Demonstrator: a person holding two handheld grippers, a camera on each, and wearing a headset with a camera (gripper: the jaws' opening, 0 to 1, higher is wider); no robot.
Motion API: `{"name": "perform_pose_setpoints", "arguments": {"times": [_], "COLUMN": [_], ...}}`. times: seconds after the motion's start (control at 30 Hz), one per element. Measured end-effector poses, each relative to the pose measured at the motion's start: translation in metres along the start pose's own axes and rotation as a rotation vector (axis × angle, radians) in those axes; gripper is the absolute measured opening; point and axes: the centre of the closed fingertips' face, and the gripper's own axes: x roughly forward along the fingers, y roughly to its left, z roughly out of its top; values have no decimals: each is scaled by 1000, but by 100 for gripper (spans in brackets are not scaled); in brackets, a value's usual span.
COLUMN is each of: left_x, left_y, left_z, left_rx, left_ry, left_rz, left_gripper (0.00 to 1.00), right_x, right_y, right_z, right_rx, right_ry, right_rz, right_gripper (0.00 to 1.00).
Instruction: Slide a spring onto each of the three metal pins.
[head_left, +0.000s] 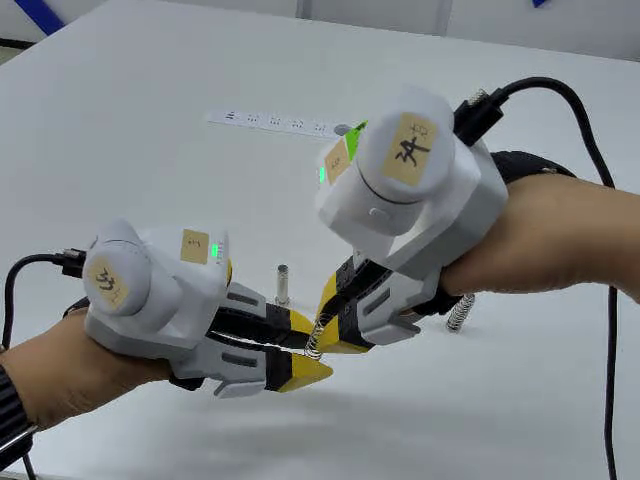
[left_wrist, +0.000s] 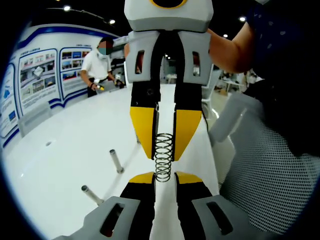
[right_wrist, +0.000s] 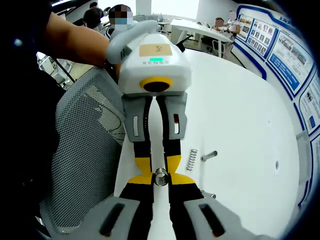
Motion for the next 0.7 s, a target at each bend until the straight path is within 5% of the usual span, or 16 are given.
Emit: {"name": "perform_pose_setpoints", "arguments": {"times": [0.7], "left_x": [-31], "left_y": [16], "left_z": [-4], "left_rx": [-72], "left_ry": [-37], "left_rz": [108], "left_gripper": [31], "right_x": [-33], "right_y": [-41], "right_z": [-29], "right_rx": [51], "right_ry": [52], "right_rz": [-84], "right_gripper": [11]}}
